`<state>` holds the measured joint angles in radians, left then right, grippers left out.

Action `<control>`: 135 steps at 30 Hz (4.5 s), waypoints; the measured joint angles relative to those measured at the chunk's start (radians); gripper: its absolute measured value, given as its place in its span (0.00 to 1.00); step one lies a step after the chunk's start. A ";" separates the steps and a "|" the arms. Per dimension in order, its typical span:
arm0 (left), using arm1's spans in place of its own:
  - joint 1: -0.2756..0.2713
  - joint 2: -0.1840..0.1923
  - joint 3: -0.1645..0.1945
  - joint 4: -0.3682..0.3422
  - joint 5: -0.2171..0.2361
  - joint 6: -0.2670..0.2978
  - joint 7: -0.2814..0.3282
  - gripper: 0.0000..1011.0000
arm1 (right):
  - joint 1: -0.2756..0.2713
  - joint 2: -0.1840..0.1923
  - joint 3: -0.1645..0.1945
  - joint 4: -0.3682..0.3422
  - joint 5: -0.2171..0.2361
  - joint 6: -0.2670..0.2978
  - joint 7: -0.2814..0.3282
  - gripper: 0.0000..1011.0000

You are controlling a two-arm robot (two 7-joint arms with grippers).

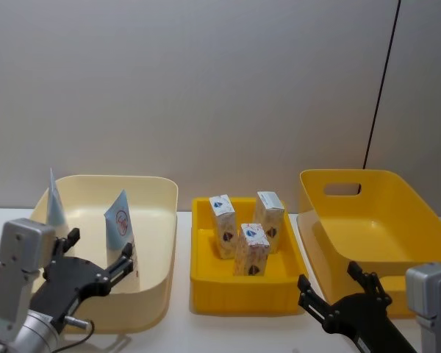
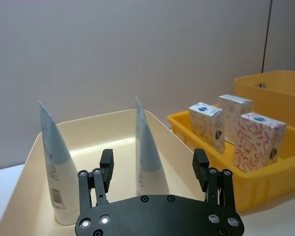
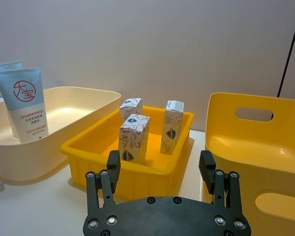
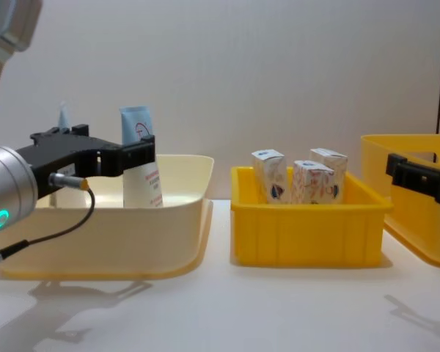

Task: Bimanual collaborative sorting of washing and personal care products

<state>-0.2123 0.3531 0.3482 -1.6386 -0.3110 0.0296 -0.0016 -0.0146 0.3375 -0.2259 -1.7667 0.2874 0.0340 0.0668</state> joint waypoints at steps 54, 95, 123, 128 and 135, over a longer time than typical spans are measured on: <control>-0.241 -0.100 -0.013 0.316 -0.076 0.096 -0.135 0.75 | 0.000 0.000 0.000 0.000 0.000 0.000 0.000 0.99; -0.257 -0.098 -0.063 0.299 -0.116 -0.071 -0.265 0.24 | 0.000 0.000 0.000 0.000 0.000 0.000 0.000 0.99; -0.314 -0.151 -0.002 0.321 -0.259 -0.059 -0.487 0.24 | 0.000 0.000 0.000 0.000 0.000 0.000 0.000 0.99; -0.318 -0.155 0.005 0.326 -0.270 -0.060 -0.502 0.24 | 0.000 0.000 0.000 0.000 0.000 0.000 0.000 0.99; -0.323 -0.158 0.012 0.330 -0.281 -0.061 -0.518 0.24 | 0.000 0.000 -0.001 -0.006 0.001 0.007 0.009 0.99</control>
<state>-0.5351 0.1949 0.3604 -1.3086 -0.5924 -0.0318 -0.5191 -0.0148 0.3378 -0.2264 -1.7731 0.2887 0.0409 0.0759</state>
